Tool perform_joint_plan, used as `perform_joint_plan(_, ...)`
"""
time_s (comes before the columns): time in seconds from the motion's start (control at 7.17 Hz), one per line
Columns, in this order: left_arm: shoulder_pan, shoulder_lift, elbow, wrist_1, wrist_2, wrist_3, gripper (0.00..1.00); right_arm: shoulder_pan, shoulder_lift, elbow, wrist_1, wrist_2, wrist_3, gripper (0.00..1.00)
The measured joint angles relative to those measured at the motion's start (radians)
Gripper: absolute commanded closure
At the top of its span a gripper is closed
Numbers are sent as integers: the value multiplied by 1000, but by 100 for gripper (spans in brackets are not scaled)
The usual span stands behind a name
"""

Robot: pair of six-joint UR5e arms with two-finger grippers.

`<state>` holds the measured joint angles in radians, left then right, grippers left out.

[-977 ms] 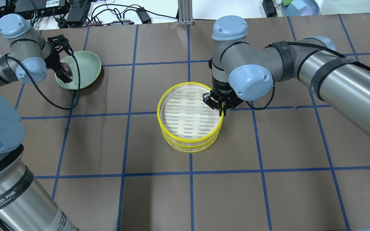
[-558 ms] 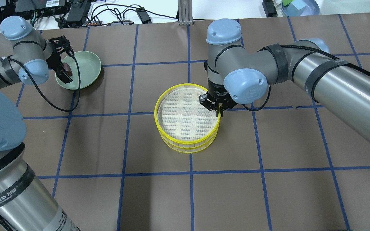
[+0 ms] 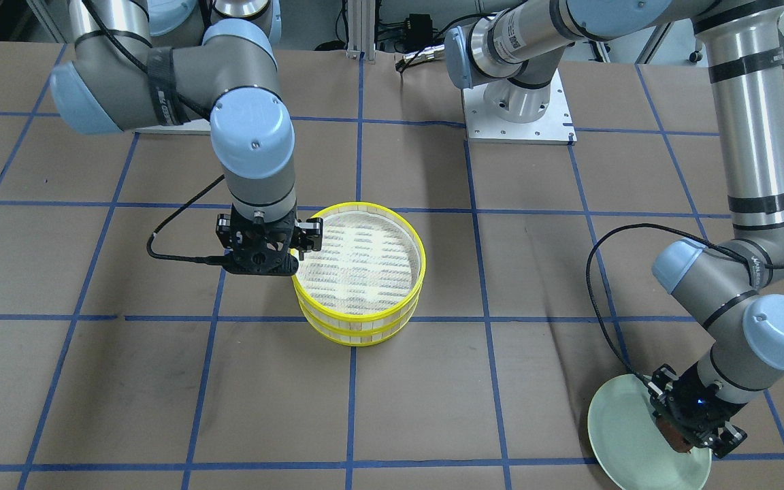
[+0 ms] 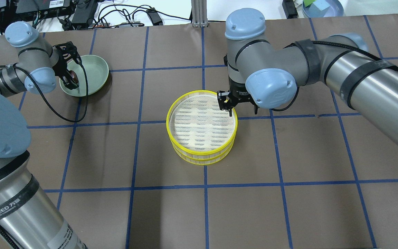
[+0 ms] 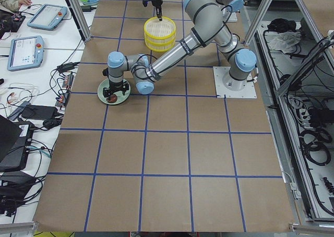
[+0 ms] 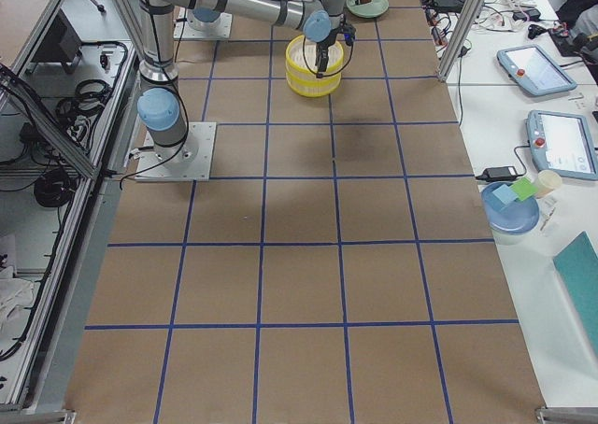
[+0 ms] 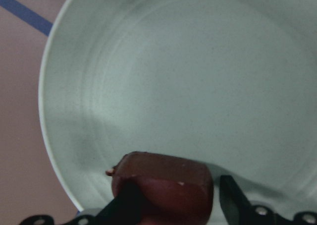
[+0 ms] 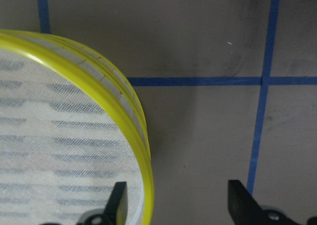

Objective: Place buns in different layers of steamer
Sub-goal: 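Release the rim and raise the right gripper while the left grasps the brown bun, then carry the brown bun with the left gripper over the top steamer tier and lower it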

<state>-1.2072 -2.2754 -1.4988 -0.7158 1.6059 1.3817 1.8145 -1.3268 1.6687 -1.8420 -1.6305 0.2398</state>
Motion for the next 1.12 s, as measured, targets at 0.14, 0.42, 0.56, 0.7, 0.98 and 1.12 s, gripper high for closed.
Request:
perform_joint_plan(0.14, 0, 2, -1, 1, 20, 0, 100, -12, -75, -35, 50, 3, -7, 0)
perform_joint_plan(0.42, 0, 14, -1, 1, 32, -5, 100, -44, -185, -147, 225, 19, -47, 0)
perform_joint_plan(0.56, 0, 27, -1, 2, 30, -7, 100, -54, -208, -190, 283, 23, -70, 0)
perform_joint_plan(0.7, -2, 45, -1, 3, 23, -9, 100, -66, -220, -206, 306, 26, -111, 0)
perform_joint_plan(0.98, -12, 88, -2, 1, -22, -33, 100, -89, -227, -211, 291, 45, -195, 0)
perform_joint_plan(1.12, -22, 109, -3, -10, -32, -80, 100, -93, -230, -211, 286, 47, -205, 0)
